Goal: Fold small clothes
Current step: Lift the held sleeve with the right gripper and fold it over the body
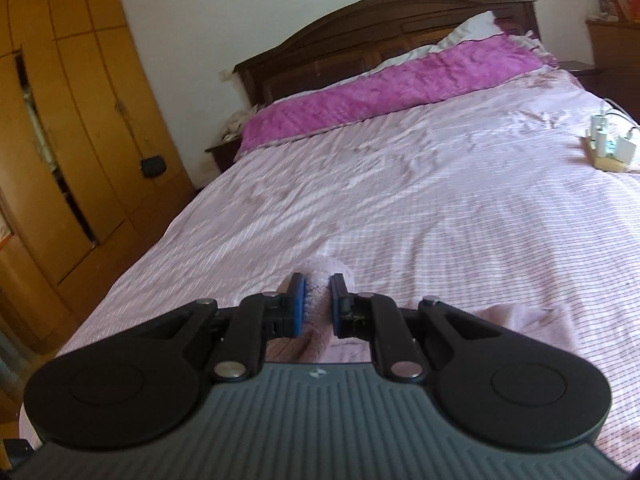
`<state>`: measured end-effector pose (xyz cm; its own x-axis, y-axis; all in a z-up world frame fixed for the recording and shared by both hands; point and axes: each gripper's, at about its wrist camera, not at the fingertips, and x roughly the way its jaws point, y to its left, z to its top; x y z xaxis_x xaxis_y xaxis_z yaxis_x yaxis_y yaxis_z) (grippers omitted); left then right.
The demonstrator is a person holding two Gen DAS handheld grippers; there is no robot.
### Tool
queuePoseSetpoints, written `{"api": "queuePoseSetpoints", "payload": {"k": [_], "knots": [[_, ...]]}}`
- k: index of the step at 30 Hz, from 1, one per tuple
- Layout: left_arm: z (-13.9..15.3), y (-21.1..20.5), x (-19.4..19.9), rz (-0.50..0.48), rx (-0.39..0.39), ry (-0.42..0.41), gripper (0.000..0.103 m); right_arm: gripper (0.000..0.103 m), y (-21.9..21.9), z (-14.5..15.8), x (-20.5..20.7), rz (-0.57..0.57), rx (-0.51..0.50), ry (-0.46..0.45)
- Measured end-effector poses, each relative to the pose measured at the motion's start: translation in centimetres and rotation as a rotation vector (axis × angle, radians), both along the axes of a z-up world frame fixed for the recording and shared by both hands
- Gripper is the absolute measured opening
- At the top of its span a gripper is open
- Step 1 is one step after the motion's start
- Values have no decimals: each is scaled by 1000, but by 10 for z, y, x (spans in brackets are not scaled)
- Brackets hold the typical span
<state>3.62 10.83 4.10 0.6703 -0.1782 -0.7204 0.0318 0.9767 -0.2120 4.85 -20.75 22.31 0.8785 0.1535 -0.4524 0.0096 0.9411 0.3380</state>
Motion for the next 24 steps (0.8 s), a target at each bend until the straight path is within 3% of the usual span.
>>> {"api": "queuePoseSetpoints", "payload": {"k": [5,11,19,21,24], "knots": [[-1,-2,-1,1,8,-4,47,14,-18,-21,-10,-4,-21,35],[-1,-2,-2,1,14,-6,47,14,-29,-82,-15,-29,-71,139],[2,-4,-2,1,23,3,47,16,-50,-146,-15,-114,-9,235],[4,-4,-3,1,22,5,47,22,-56,-154,-15,-131,11,263],[8,-5,-6,-1,24,1,47,44,-63,-159,-24,-147,36,261]]}}
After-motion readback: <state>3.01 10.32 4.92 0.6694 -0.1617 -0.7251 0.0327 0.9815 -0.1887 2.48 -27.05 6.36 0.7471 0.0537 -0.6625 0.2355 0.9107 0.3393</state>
